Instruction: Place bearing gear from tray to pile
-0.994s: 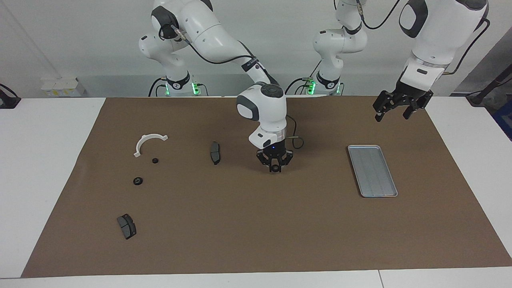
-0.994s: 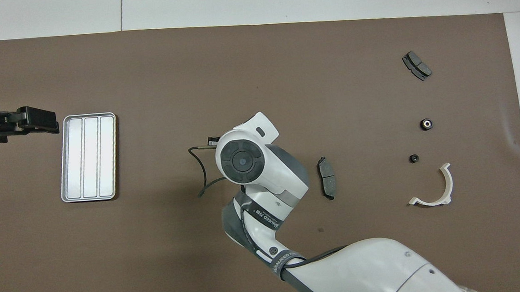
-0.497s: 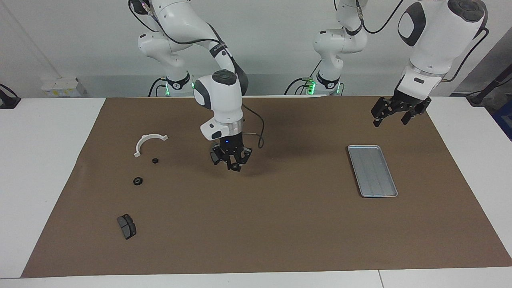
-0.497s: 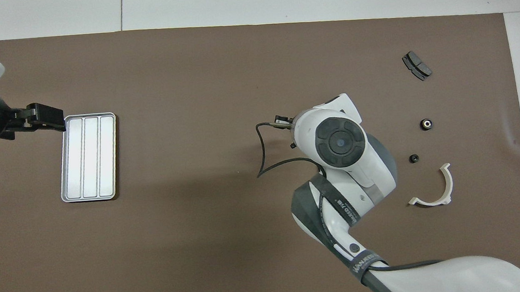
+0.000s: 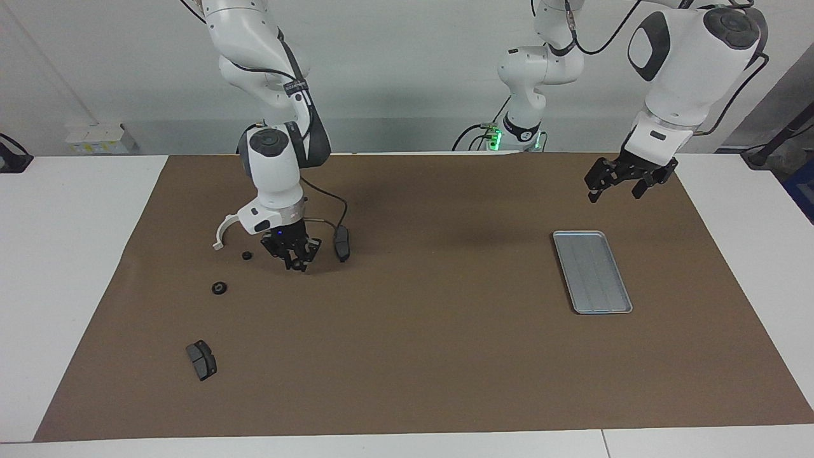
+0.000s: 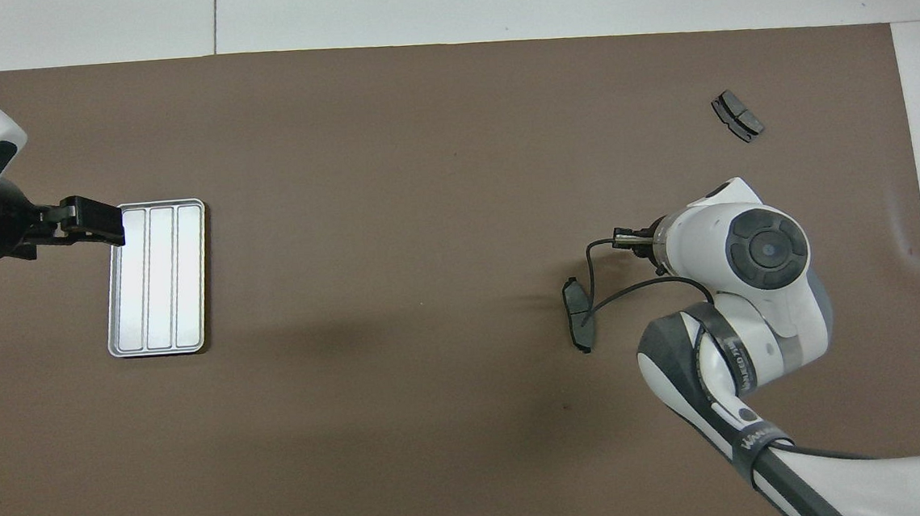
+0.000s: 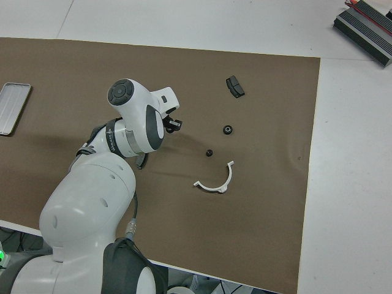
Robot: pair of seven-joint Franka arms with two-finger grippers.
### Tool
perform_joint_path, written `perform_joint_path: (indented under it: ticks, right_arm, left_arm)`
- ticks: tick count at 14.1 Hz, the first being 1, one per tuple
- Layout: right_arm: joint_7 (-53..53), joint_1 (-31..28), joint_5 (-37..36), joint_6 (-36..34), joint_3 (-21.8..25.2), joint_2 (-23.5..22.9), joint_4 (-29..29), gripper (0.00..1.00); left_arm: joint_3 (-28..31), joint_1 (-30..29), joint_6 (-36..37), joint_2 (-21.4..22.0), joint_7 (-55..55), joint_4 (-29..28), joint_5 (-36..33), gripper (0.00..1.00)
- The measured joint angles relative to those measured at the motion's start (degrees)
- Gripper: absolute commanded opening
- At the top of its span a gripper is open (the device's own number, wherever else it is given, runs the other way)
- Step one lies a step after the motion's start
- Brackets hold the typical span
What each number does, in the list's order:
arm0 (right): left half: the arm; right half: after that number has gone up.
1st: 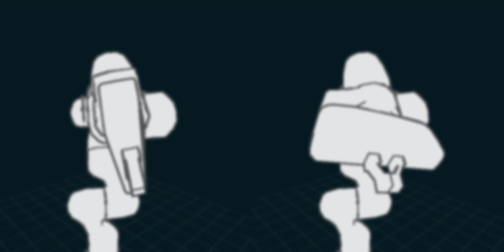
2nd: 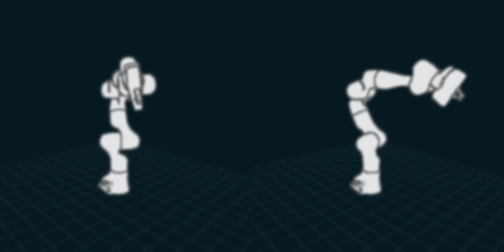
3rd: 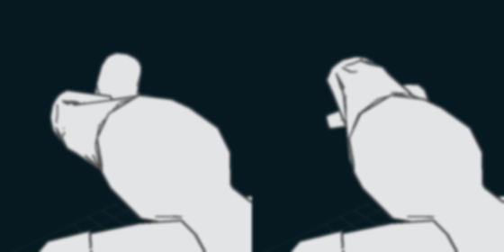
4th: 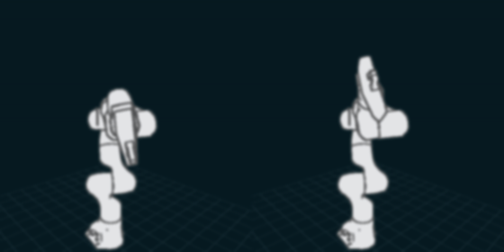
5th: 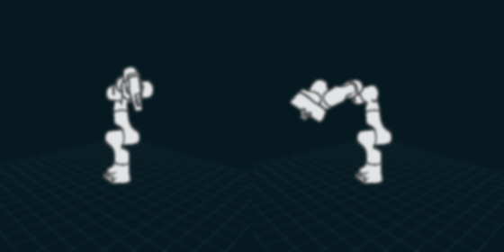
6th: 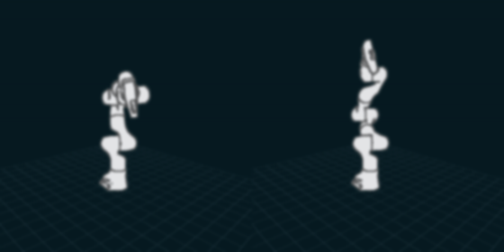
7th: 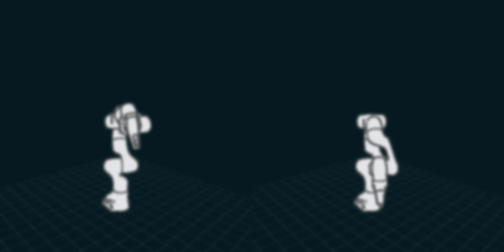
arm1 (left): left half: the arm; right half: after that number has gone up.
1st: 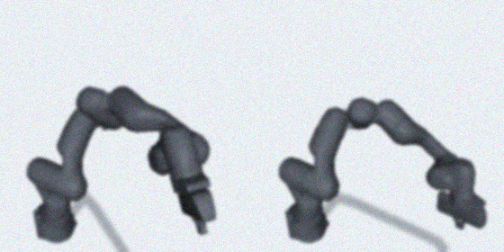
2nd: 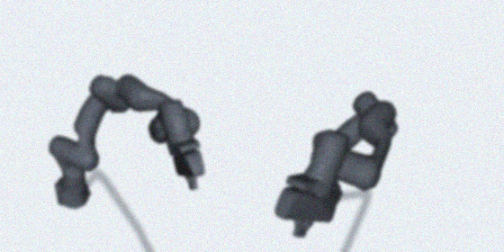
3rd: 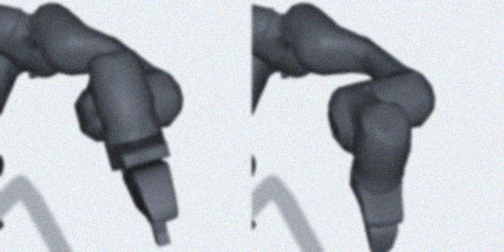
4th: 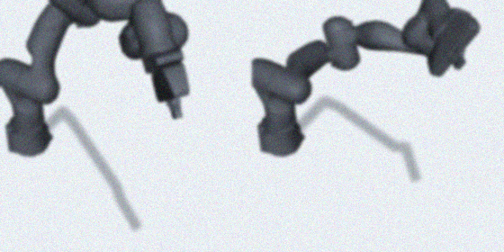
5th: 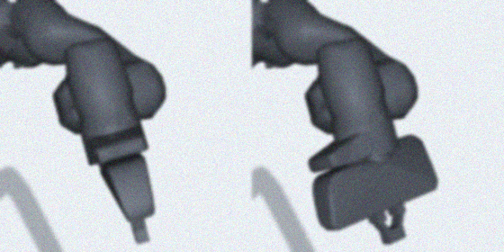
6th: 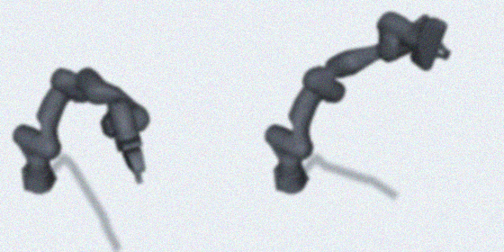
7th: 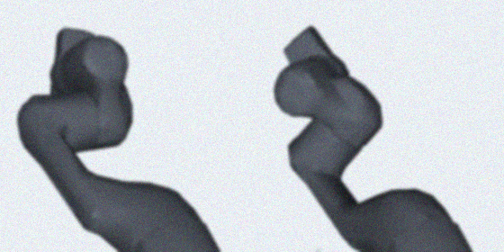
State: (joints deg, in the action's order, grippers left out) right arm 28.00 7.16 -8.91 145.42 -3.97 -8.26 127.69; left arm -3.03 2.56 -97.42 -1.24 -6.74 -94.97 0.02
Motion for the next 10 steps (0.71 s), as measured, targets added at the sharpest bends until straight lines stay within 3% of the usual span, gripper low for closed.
perform_joint_path:
  ticks: [1, 2, 3, 4, 10]
  right_arm:
    - [-2.65, -1.59, 0.64, 0.00, -0.02, -0.35, 0.14, 0.16]
    - [-5.60, -3.34, 1.42, 0.10, -0.01, -0.82, 0.12, 0.34]
    - [-8.94, -5.15, 2.63, 0.39, 0.01, -1.37, 0.01, 0.78]
    - [-11.68, -6.33, 3.75, 0.81, 0.03, -1.82, -0.14, 1.00]
    - [-14.06, -6.94, 4.52, -1.22, -0.23, -2.42, -5.21, 1.00]
  left_arm:
    - [0.02, -0.01, 0.00, 0.06, 0.00, -0.11, 0.00, 1.00]
    - [0.05, -0.02, 0.00, 0.12, 0.00, -0.26, 0.00, 1.00]
    - [0.09, -0.04, 0.00, 0.19, 0.00, -0.42, 0.00, 1.00]
    - [0.12, -0.04, 0.00, 0.27, 0.00, -0.52, 0.00, 1.00]
    - [0.21, -0.07, 0.00, 0.47, 0.00, -0.67, -0.01, 1.00]
